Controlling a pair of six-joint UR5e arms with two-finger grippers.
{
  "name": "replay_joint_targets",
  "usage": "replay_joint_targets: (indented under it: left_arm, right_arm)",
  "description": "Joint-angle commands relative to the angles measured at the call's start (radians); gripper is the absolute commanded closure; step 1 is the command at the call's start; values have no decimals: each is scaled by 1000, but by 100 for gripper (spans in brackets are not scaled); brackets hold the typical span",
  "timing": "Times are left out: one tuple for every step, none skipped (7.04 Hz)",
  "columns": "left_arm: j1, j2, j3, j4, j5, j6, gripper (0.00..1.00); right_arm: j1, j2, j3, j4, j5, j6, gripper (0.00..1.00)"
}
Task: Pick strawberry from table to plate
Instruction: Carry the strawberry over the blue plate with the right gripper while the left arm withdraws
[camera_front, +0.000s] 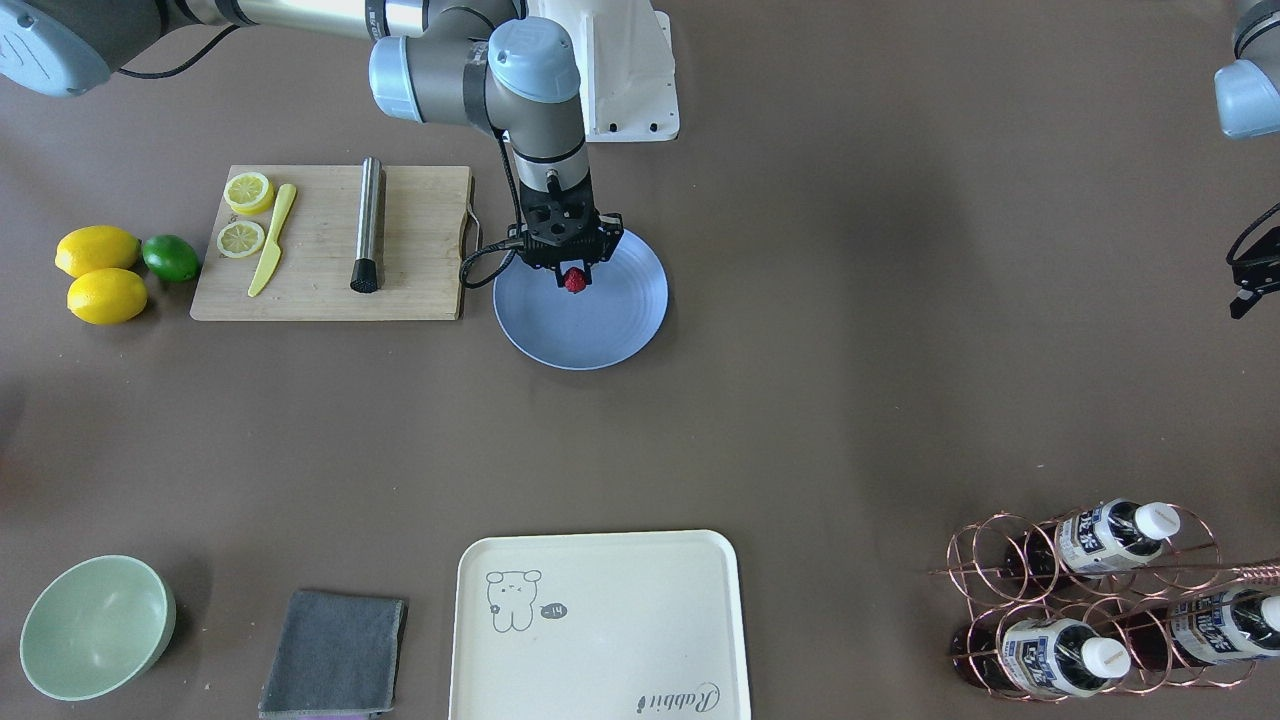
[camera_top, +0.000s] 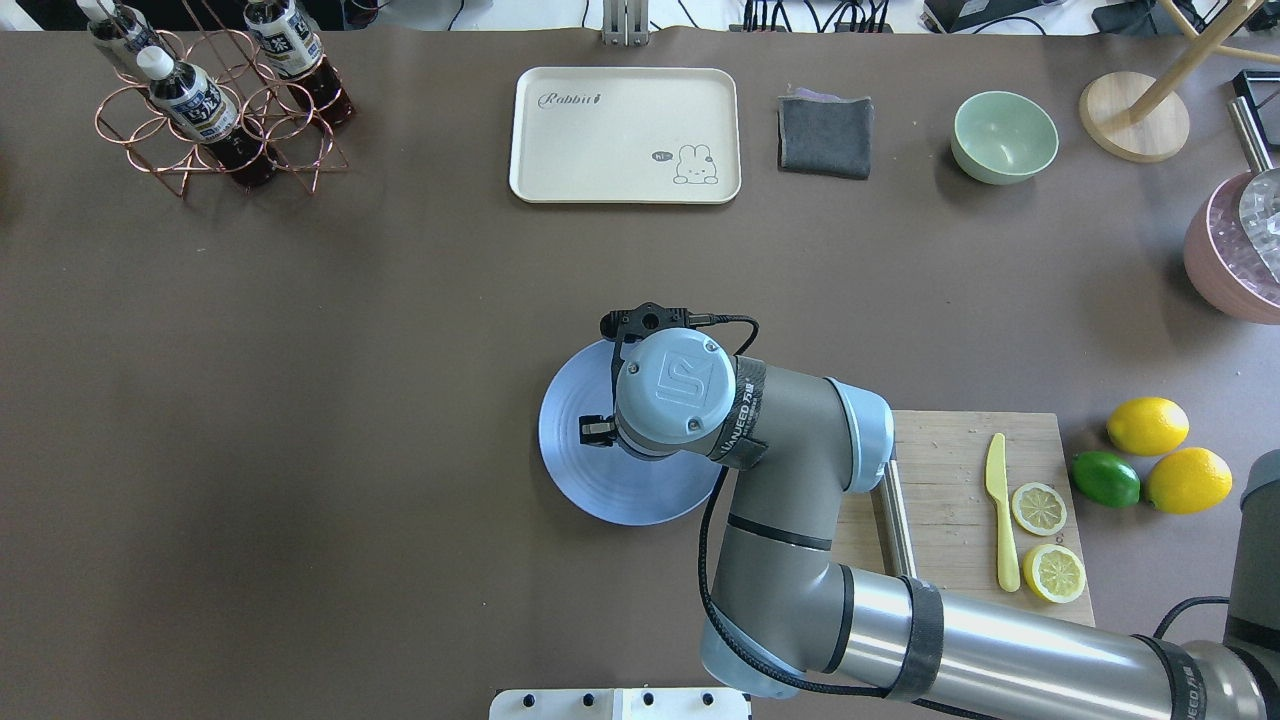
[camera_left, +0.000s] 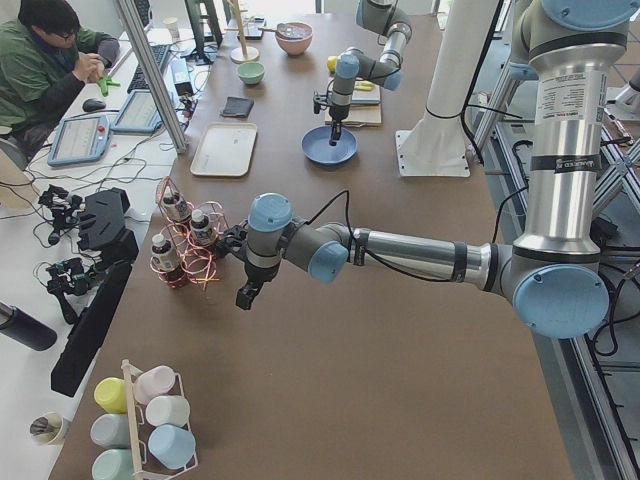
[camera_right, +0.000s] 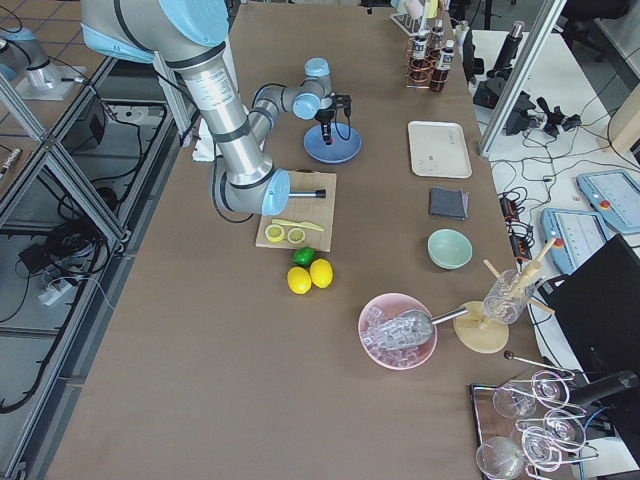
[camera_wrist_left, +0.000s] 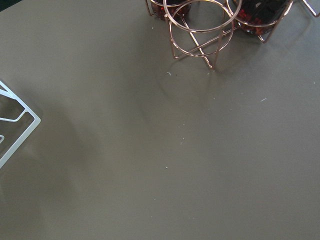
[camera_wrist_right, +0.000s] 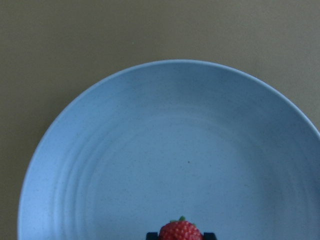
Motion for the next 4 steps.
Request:
replay_joint_targets:
  left_arm:
    - [-1,0,5,-1,0,1,2]
    - [-1,-1,5,-1,0,1,2]
    - [-1,-1,5,0,1,1,2]
    - [-1,-1,11,-1,0,1,2]
  right_arm:
    - [-4,0,-21,11,-5,-6,100]
    - [-4,0,-48,52,-10,-7,100]
    - [2,10,-51,58,-7,2,75]
    - [2,20,-53,51,-6,3,1]
